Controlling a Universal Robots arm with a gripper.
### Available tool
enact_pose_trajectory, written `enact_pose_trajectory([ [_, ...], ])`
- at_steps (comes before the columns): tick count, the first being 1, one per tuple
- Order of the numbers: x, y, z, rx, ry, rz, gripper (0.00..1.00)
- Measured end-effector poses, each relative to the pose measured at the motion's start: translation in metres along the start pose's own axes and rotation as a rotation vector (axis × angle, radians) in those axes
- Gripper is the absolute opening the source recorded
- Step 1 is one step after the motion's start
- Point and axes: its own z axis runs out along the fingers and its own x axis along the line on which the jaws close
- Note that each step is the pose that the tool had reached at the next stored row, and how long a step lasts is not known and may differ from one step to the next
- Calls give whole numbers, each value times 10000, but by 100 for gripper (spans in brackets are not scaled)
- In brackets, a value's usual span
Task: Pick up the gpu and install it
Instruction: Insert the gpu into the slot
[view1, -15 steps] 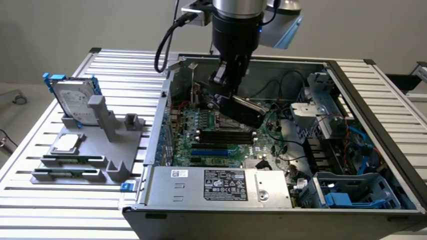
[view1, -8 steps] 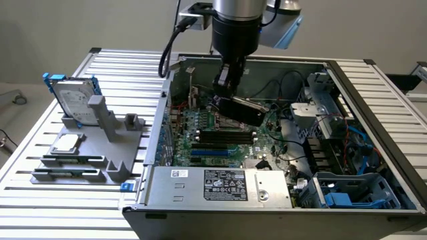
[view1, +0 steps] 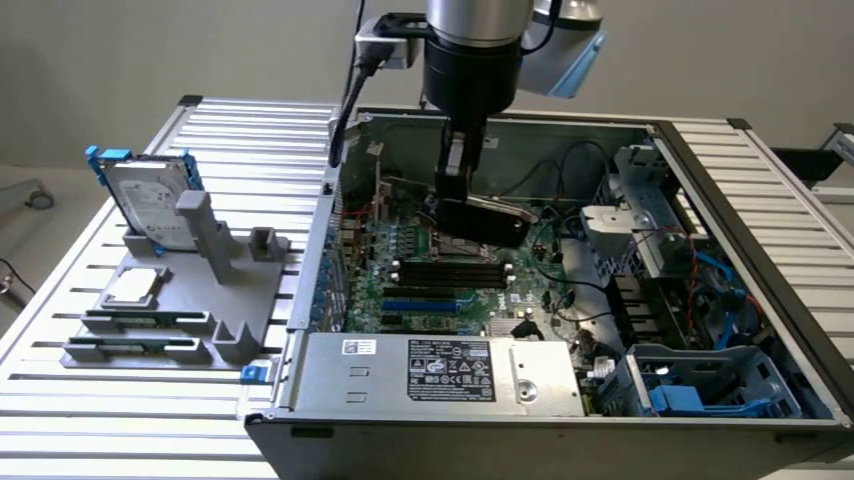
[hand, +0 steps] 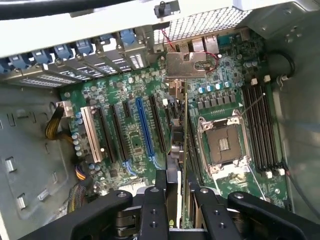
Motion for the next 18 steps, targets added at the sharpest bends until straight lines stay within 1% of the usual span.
enact_pose_trajectory([
  [11,1,0,41,-119,-1,-1991,26],
  [13,3,2,46,-134,2,-2184,26],
  [15,10,15,56,-134,1,-2224,26],
  [16,14,25,60,-100,-1,-2225,26],
  [18,40,27,75,-11,-10,-2228,26],
])
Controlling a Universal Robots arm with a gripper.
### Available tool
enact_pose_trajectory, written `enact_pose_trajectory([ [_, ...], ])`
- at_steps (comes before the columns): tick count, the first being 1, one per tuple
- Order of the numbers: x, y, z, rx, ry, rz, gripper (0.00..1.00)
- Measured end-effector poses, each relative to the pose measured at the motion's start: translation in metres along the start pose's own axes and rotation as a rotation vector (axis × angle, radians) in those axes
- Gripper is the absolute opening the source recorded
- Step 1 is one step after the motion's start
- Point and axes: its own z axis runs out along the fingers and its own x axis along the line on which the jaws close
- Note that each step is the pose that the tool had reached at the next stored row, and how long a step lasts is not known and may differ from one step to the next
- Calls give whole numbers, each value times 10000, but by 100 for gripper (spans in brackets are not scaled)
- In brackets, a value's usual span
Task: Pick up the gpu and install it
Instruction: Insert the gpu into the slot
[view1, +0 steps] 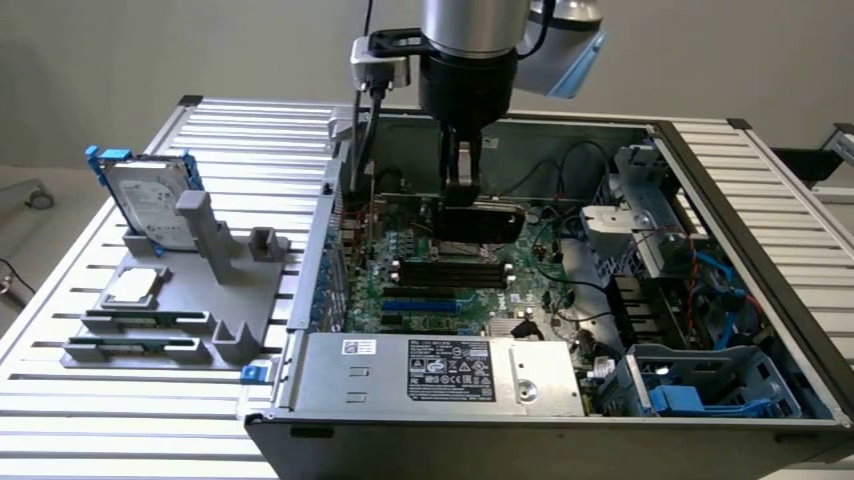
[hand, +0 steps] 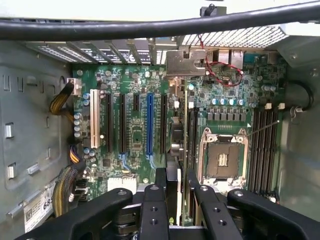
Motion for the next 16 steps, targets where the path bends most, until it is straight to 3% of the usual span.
enact_pose_trajectory([
  [2,40,22,17,85,2,0,26],
  [6,116,113,66,166,3,-3,26],
  [16,286,190,201,224,8,7,26],
])
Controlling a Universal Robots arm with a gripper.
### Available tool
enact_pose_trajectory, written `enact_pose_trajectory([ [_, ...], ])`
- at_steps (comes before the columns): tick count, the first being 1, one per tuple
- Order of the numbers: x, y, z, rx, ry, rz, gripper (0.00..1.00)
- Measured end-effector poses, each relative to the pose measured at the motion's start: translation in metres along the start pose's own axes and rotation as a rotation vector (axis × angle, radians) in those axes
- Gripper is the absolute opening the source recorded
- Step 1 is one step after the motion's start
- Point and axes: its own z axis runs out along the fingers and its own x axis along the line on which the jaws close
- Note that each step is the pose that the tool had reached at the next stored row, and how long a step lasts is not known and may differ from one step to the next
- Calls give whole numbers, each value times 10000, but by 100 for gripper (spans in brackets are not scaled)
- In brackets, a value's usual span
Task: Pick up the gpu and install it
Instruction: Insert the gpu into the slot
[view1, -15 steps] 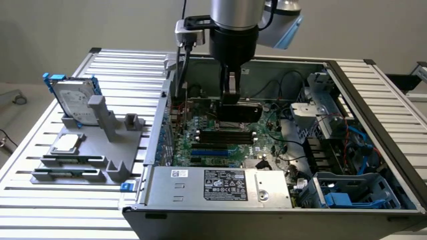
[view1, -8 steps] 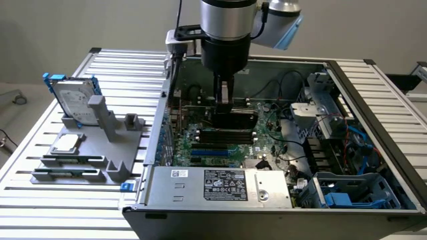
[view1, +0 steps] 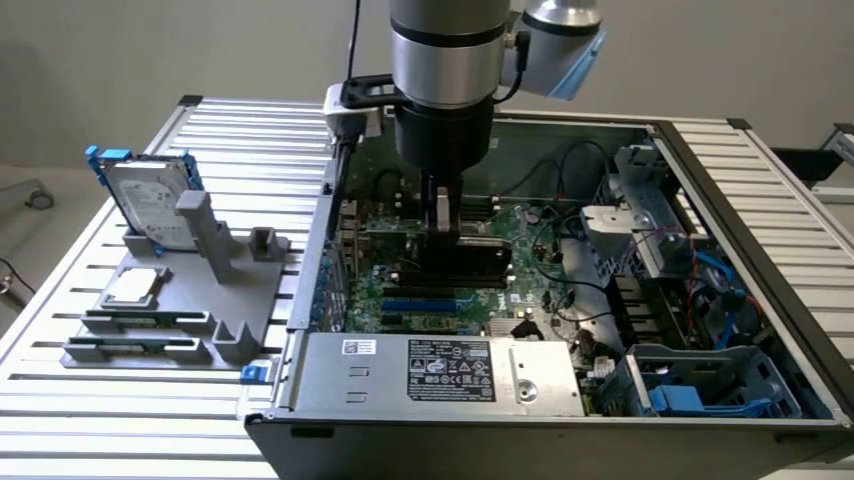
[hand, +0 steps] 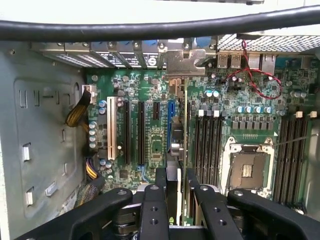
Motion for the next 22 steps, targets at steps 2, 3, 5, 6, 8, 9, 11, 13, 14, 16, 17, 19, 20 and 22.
enact_pose_trajectory([
  [2,2,-1,0,0,0,-1,26],
  [3,3,-1,4,1,-2,3,26],
  [5,4,11,34,15,5,120,26],
  [6,4,14,53,20,8,202,26],
  [8,5,22,82,28,13,349,26],
  [9,10,22,84,28,16,363,26],
  [11,23,24,85,29,16,366,26],
  [13,29,33,103,31,14,375,26],
  [14,34,37,116,30,16,382,26],
  [16,44,50,141,30,17,414,26],
  [17,48,54,152,31,17,426,26],
  [19,60,60,172,31,19,450,26],
  [20,64,63,186,32,17,461,26],
  [22,71,68,211,33,18,476,26],
])
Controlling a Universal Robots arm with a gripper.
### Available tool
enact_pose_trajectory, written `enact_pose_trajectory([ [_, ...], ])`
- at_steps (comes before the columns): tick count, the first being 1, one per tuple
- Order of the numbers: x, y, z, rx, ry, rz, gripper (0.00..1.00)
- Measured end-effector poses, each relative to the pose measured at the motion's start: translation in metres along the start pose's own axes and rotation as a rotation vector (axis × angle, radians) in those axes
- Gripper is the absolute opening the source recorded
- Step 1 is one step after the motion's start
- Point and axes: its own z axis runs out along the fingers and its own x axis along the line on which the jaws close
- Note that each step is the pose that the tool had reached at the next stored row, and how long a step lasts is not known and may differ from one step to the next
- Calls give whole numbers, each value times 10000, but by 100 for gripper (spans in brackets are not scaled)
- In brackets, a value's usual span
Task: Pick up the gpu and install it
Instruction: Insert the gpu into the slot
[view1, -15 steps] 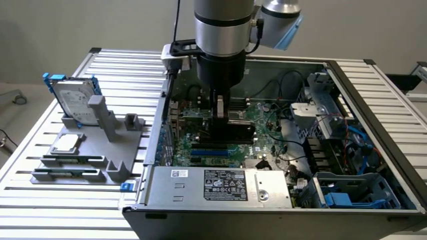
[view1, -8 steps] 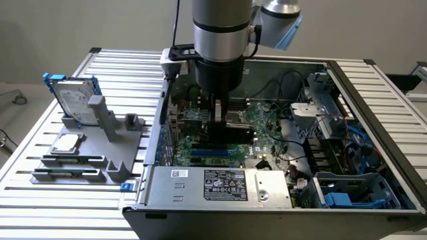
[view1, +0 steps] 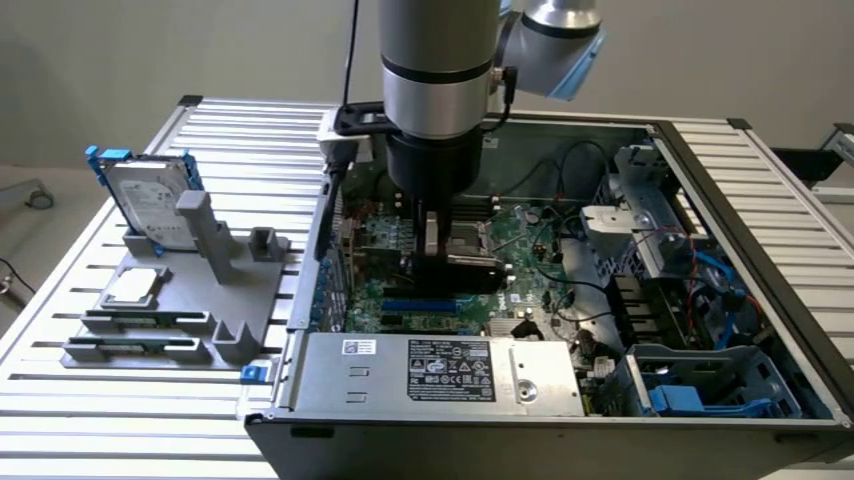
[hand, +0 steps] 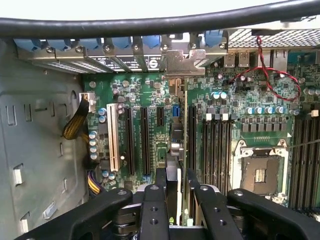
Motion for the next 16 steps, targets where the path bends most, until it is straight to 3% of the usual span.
enact_pose_trajectory([
  [16,10,24,121,0,-13,9,26],
])
